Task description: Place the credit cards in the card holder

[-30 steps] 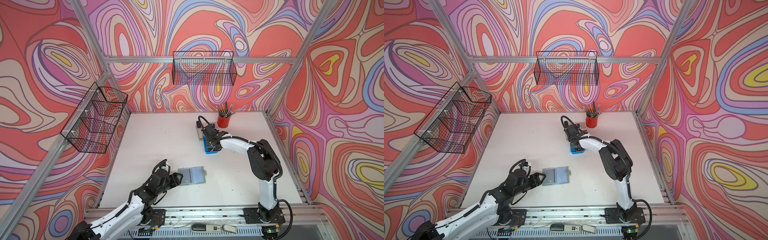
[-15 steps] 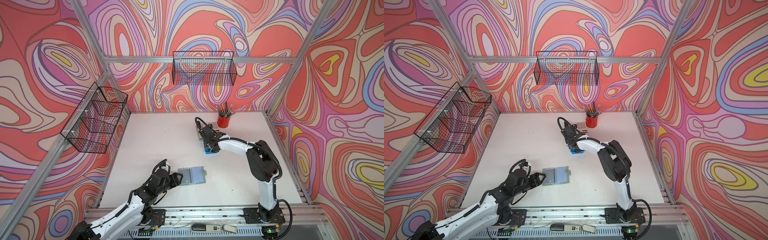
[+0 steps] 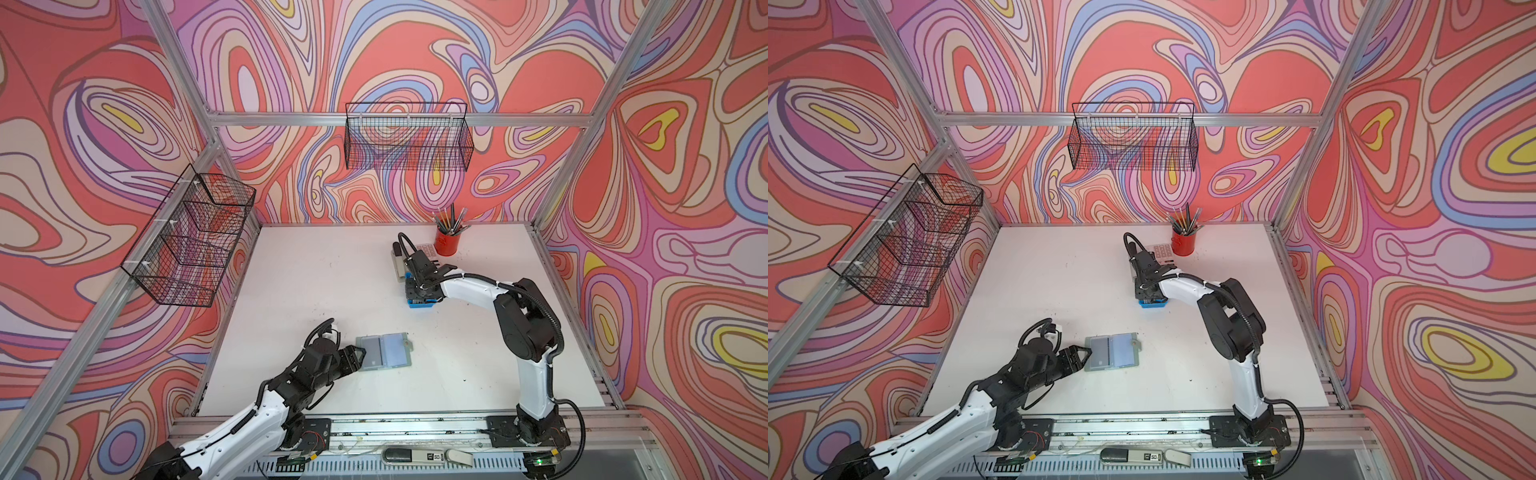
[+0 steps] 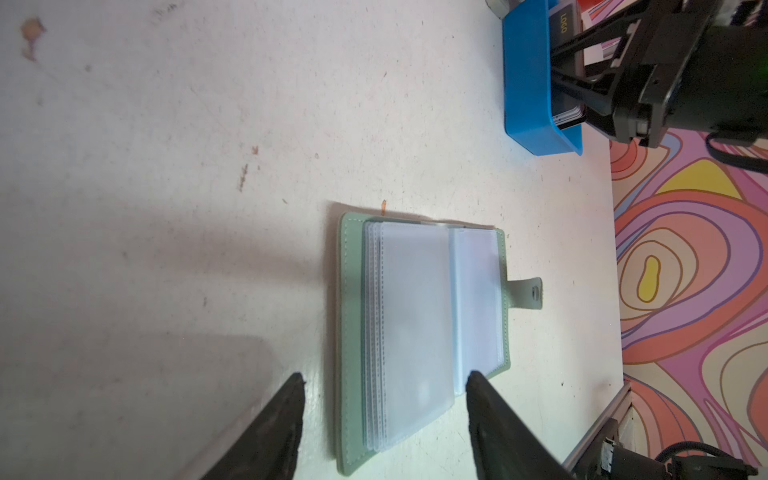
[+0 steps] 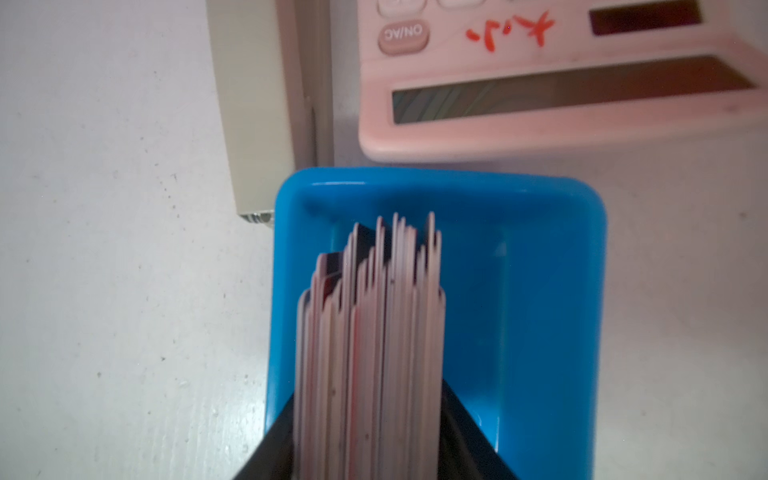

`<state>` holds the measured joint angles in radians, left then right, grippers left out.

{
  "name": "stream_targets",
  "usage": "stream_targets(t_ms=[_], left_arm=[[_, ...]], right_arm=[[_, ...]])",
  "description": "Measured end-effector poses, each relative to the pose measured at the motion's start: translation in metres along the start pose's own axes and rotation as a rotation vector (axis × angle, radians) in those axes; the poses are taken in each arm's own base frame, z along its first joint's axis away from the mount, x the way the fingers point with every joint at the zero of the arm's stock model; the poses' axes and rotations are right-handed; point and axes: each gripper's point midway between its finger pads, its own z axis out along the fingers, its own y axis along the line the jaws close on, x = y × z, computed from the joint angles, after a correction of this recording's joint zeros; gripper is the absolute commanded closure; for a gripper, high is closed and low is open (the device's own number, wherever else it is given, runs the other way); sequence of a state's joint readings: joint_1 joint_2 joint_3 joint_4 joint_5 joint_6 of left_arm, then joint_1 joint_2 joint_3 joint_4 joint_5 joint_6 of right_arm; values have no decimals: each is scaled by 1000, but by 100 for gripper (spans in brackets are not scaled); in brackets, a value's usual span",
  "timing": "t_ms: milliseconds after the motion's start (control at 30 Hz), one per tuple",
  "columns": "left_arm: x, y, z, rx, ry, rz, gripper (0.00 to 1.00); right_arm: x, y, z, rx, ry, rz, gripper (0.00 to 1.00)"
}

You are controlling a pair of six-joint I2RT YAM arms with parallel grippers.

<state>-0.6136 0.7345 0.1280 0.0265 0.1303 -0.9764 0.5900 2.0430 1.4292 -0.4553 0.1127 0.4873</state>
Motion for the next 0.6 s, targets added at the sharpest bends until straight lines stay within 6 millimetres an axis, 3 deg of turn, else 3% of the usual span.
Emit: stream_targets(t_ms=[200,600], left_arm=[[0,0,0,0,0,0,36],[0,0,0,0,0,0,36]], right_arm=[[9,-4,9,-85,46,44,54],[5,2,-1,-171,29,63,50]])
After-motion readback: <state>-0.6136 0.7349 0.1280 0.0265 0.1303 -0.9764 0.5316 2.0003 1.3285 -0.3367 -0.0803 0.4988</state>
